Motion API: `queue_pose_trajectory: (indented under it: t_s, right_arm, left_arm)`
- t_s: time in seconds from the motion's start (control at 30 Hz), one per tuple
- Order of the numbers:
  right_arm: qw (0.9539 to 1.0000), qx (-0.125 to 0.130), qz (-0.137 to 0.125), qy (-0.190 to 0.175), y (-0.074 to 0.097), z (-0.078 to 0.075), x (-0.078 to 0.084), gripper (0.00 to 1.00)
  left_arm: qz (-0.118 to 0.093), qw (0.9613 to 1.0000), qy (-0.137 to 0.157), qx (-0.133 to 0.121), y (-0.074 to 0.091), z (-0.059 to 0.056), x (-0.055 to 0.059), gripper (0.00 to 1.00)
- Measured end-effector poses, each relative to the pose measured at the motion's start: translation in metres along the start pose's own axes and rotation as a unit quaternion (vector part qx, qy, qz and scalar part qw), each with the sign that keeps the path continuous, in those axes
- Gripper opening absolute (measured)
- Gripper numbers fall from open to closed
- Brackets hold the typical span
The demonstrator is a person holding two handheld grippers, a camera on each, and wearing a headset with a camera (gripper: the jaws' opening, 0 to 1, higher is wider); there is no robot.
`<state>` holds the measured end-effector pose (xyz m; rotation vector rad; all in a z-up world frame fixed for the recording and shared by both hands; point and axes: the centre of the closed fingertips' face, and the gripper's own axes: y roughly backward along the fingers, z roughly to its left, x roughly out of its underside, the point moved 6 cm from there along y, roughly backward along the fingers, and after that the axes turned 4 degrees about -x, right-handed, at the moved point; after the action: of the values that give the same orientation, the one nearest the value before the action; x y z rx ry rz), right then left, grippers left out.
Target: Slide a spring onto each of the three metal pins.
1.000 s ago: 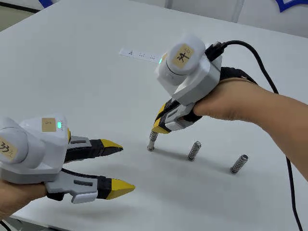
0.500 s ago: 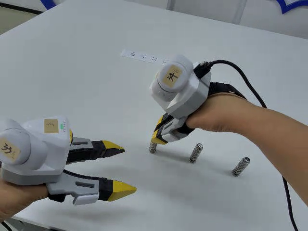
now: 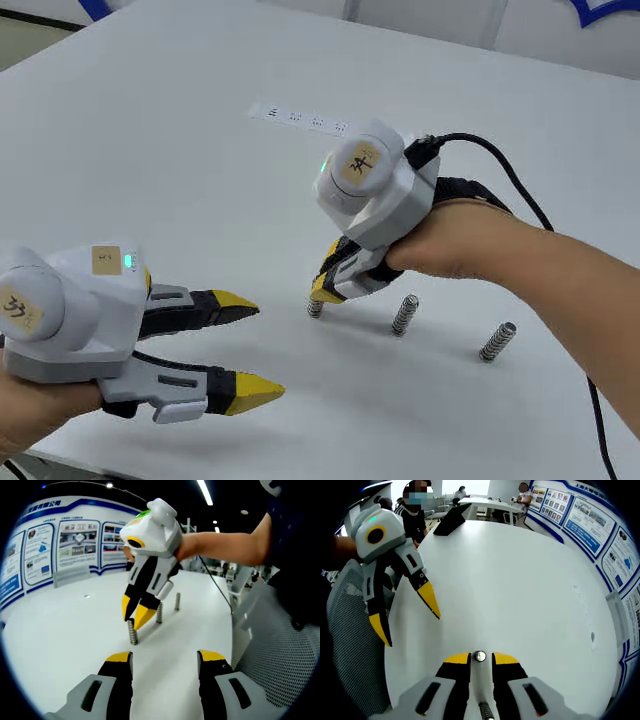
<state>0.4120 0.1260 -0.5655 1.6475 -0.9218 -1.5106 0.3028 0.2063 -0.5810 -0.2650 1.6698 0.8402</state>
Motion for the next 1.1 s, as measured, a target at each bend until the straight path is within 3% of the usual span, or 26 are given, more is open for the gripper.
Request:
queue_pose_trajectory:
  t_s: [0.27,0.53,0.7,1.1]
  right_arm:
    - [0.9992,0.014,-0.032,-0.021,0.019,0.004,0.003,0.2]
    - [0.9965,0.024,-0.064,-0.049,0.033,0.013,0.017,0.23]
    - [0.9925,0.029,-0.094,-0.072,0.044,0.024,0.024,0.24]
    - [0.9822,0.051,-0.133,-0.122,0.07,0.046,0.055,0.25]
  left_arm:
    - [-0.003,1.0,0.0,-0.001,-0.001,0.0,-0.003,0.54]
    - [-0.006,1.0,0.002,-0.005,-0.001,0.0,-0.006,0.55]
    - [-0.007,0.9999,0.004,-0.008,0.001,-0.001,-0.008,0.56]
    - [-0.009,0.9999,0.002,-0.012,0.003,-0.004,-0.012,0.58]
